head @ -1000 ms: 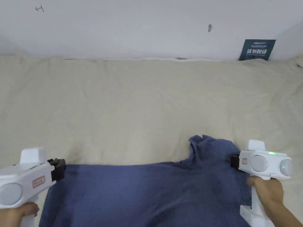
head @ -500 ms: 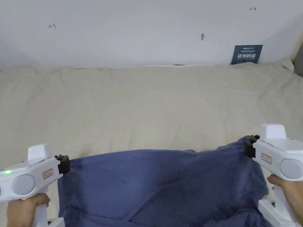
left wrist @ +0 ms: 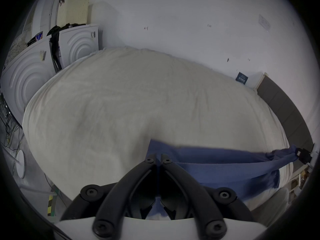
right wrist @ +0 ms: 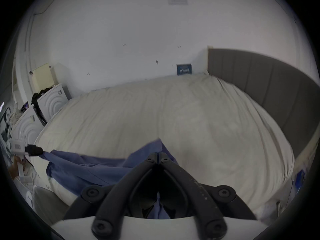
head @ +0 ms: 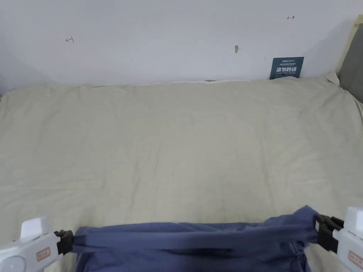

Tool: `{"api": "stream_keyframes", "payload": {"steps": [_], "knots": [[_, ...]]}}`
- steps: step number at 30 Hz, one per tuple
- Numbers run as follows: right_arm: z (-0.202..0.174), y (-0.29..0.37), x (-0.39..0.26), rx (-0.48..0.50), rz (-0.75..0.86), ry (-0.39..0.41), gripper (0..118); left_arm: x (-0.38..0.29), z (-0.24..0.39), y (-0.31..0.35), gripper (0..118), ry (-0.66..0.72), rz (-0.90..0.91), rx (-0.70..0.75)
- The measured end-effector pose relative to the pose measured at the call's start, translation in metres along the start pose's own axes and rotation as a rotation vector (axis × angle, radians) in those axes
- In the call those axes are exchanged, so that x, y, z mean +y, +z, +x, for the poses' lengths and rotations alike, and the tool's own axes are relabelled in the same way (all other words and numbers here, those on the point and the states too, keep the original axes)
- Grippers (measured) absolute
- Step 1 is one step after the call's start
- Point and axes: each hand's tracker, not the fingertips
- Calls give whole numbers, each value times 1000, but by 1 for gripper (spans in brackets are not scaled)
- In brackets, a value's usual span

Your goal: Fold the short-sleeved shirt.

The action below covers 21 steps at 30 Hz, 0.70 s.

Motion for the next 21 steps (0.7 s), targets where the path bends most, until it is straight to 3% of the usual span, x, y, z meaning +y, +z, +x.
{"api": "stream_keyframes", "payload": {"steps": [3, 11, 15, 16, 17, 18, 19, 20, 21], "knots": [[10, -7, -35, -27, -75, -49, 2, -30, -8, -7, 3, -11, -57, 23], [15, -44, -96, -126, -281, -70, 2, -74, -6, -23, 3, -71, -168, 75], [6, -34, -93, -143, -237, -91, 7, -66, 2, -23, 8, -72, -169, 94], [4, -30, -88, -149, -224, -95, 17, -63, 3, -20, 18, -58, -154, 109], [2, -26, -82, -158, -206, -98, 29, -59, 4, -16, 38, -43, -132, 123], [-1, -19, -73, -161, -185, -93, 50, -55, 5, -12, 75, -21, -109, 127], [-5, -13, -63, -162, -142, -79, 68, -47, 7, -5, 95, 10, -74, 94], [-11, -6, -50, -151, -90, -54, 82, -37, 13, 7, 109, 30, -30, 50], [-17, 1, -38, -144, -45, -32, 95, -29, 18, 16, 113, 42, 12, 14]]}}
